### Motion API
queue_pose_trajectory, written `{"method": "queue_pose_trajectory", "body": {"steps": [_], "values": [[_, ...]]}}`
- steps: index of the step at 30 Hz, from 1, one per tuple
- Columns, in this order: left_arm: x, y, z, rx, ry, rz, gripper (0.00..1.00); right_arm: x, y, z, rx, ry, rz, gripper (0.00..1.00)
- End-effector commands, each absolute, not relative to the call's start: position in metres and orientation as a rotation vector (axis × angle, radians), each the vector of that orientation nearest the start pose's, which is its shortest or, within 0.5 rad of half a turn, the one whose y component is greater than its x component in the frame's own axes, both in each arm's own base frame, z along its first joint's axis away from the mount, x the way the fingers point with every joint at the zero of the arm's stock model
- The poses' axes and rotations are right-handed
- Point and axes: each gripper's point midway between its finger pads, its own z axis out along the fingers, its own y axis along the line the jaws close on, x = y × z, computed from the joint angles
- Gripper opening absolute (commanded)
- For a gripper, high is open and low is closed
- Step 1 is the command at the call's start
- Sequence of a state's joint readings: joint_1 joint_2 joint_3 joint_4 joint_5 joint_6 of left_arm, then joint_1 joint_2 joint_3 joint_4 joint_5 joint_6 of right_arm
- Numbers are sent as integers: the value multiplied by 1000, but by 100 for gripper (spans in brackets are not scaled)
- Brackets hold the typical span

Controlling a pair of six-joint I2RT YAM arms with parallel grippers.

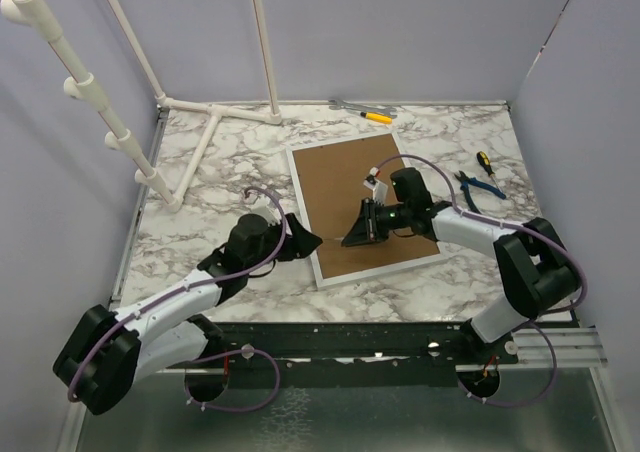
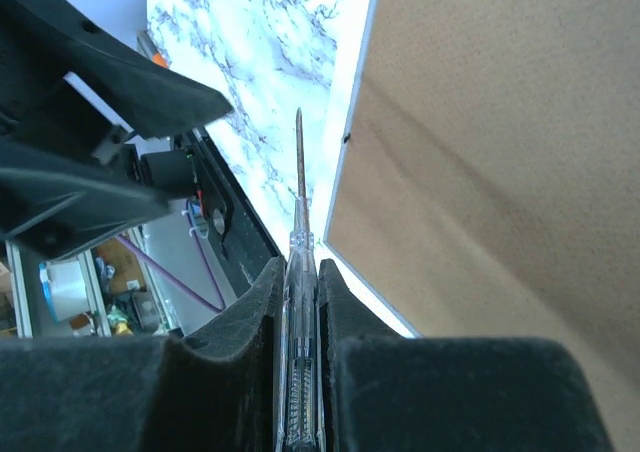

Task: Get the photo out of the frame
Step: Release the photo frame item from the photo frame, then adjust the screwdriver.

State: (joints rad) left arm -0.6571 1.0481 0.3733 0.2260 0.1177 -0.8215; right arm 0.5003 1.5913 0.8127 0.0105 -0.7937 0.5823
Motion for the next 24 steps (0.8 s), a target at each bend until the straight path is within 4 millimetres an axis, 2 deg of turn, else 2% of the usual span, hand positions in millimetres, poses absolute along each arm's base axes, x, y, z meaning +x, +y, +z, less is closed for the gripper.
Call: {"method": "queue_pose_trajectory", "body": {"steps": [1,3,7,11,19,24], "values": [[230,-247,151,178,1987,-1015,67,237,286,112,-361,2487,1393,1],[235,-240,160,237,1908,-945,72,238,283,117,-349,2513,1358,1],[247,-224,187,271,1703,-830,76,238,275,127,-326,2569,1275,1],[243,-235,202,416,1534,-838,78,232,274,141,-321,2587,1287,1],[228,-274,183,850,1394,-675,77,221,261,163,-319,2647,1212,1],[211,-296,173,1025,1324,-685,69,213,259,169,-339,2651,1230,1]]}}
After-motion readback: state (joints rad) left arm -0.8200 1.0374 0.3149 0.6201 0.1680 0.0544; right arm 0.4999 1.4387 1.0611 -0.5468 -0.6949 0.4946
